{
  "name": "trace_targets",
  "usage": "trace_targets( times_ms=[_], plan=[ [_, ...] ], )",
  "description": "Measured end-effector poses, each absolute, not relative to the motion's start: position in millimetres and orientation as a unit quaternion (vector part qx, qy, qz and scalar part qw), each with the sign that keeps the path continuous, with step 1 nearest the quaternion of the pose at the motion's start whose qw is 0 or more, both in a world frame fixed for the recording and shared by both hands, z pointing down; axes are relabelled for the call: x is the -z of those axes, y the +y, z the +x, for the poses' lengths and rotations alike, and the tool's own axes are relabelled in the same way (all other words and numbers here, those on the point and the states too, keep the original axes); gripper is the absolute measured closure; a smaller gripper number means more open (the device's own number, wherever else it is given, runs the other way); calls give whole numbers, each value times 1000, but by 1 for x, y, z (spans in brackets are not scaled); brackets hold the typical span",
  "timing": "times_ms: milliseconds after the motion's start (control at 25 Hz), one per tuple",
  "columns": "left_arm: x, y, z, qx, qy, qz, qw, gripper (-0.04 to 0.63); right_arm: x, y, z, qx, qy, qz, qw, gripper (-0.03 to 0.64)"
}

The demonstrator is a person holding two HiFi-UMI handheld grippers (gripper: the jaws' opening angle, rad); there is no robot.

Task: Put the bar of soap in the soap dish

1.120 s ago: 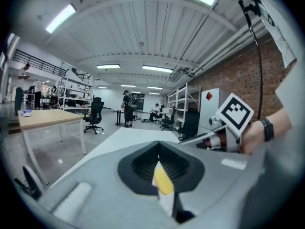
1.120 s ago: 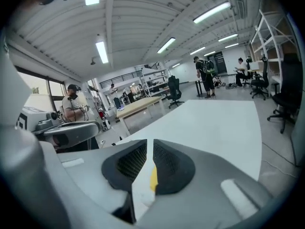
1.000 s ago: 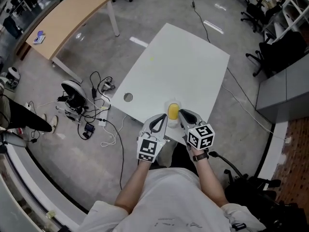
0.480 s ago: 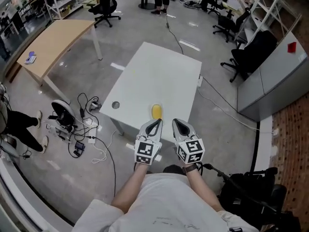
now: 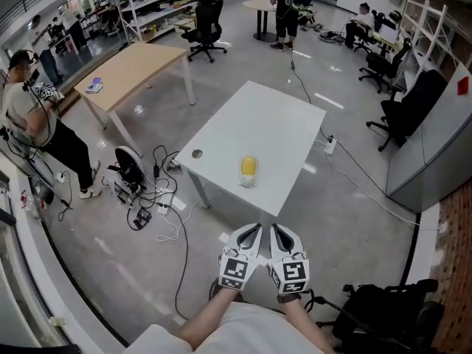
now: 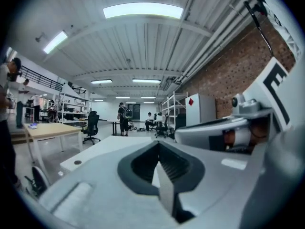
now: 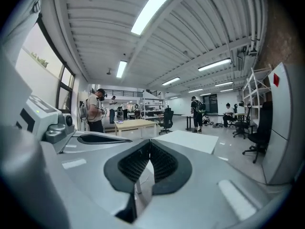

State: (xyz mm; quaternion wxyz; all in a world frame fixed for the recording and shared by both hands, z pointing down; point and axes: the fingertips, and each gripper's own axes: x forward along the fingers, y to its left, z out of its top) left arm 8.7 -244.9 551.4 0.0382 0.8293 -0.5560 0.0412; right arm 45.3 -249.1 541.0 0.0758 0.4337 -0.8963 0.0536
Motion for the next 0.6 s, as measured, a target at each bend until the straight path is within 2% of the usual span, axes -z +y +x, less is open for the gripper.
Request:
trace_targets(
  times_ms=[200, 600],
  plan=[
    [-577, -167, 46, -72, -582, 808, 53, 594, -561, -181, 92, -67, -893, 438, 74, 606],
    [-454, -155, 35, -18, -583, 811, -41, 594, -445, -175, 120, 23, -874, 485, 15, 606]
  ],
)
